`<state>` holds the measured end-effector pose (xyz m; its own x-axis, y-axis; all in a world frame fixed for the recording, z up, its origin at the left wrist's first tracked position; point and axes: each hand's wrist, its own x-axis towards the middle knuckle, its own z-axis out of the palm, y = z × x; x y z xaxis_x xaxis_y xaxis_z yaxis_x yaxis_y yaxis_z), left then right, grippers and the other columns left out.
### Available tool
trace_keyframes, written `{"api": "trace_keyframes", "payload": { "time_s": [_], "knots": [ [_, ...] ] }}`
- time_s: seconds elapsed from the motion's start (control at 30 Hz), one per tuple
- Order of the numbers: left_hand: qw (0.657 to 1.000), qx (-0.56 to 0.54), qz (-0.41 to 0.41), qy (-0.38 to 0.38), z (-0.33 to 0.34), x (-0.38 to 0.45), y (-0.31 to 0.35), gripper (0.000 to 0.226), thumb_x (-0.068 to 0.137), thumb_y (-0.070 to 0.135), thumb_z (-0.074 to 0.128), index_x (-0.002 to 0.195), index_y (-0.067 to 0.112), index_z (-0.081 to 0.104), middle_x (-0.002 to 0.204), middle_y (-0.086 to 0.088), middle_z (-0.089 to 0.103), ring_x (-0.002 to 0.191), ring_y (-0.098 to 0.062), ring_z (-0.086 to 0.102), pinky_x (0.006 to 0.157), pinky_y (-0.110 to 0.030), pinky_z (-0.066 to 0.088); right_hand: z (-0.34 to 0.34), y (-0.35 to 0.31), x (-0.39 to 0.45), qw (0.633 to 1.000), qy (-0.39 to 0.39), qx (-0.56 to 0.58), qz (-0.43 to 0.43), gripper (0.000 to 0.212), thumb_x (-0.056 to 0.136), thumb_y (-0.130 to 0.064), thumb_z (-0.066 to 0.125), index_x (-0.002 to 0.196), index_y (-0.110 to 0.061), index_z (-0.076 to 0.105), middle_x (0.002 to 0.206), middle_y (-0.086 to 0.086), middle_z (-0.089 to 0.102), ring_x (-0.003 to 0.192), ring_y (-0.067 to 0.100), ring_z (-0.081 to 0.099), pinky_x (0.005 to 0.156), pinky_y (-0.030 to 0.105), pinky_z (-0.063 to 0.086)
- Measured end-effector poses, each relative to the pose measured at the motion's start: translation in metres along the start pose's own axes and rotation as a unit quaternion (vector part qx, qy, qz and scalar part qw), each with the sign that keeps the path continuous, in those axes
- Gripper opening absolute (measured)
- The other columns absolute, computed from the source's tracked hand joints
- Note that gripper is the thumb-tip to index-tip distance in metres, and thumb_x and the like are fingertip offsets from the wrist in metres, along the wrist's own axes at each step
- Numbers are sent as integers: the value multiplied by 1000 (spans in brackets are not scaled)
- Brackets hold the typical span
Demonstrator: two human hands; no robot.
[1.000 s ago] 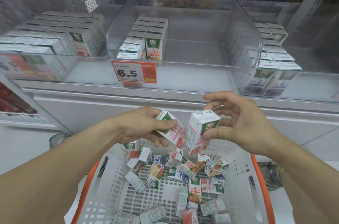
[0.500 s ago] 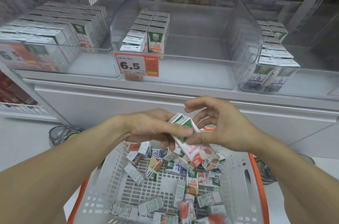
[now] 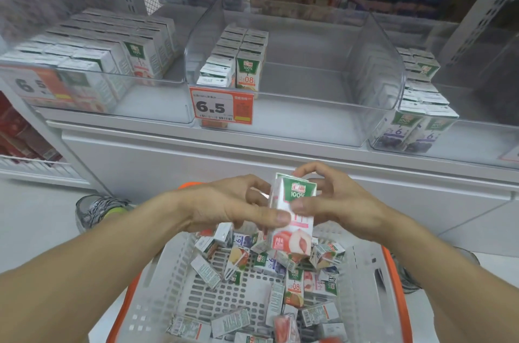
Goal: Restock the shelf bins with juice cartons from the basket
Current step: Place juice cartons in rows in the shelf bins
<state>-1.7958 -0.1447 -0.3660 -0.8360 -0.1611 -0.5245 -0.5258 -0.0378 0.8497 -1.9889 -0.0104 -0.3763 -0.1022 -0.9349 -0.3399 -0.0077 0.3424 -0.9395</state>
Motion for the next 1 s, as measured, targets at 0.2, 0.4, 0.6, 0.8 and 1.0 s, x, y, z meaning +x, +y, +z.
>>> {"api": "trace_keyframes", "payload": {
  "time_s": [0.2, 0.4, 0.6, 0.8, 1.0],
  "knots": [
    [993, -41, 82, 72, -33, -46, -6, 64, 65, 25, 89, 122, 13, 60, 114, -8, 71, 96, -33, 71, 82, -43, 57, 40, -25, 7, 997, -3, 77, -29, 97, 53, -44, 94, 132, -16, 46, 105, 18, 73, 90, 30, 71, 73, 35, 59],
    [955, 9, 198, 220, -72, -92, -18, 62, 68, 27, 89, 124, 31, 64, 120, 6, 69, 98, -25, 70, 92, -42, 56, 84, -97, 44, 973, 37, -149, -172, 65, 59, -39, 88, 118, -27, 63, 110, 2, 71, 98, 26, 71, 89, 57, 55],
    [896, -90, 347, 260, -130, -137, -31, 75, 72, 28, 82, 141, 23, 51, 141, 4, 58, 123, -21, 61, 101, -37, 51, 139, -179, 88, 906, 44, -254, -336, 63, 65, -29, 92, 120, -27, 61, 106, -3, 69, 96, 16, 70, 72, 30, 60],
    [743, 56, 231, 626, -177, -113, -56, 54, 85, 29, 75, 134, 31, 55, 126, 10, 53, 109, -8, 57, 96, -22, 46, 168, -204, 176, 846, 193, -313, -386, 64, 69, -33, 88, 124, -24, 56, 110, -11, 64, 93, -6, 57, 77, 3, 41],
    [735, 27, 231, 637, -188, -83, -71, 67, 78, 11, 74, 137, 33, 49, 128, 9, 42, 112, -16, 56, 101, -30, 45, 171, -210, 273, 907, 202, -319, -185, 78, 56, -28, 95, 124, -22, 57, 115, 1, 65, 94, 15, 68, 81, 35, 60]
  ]
}}
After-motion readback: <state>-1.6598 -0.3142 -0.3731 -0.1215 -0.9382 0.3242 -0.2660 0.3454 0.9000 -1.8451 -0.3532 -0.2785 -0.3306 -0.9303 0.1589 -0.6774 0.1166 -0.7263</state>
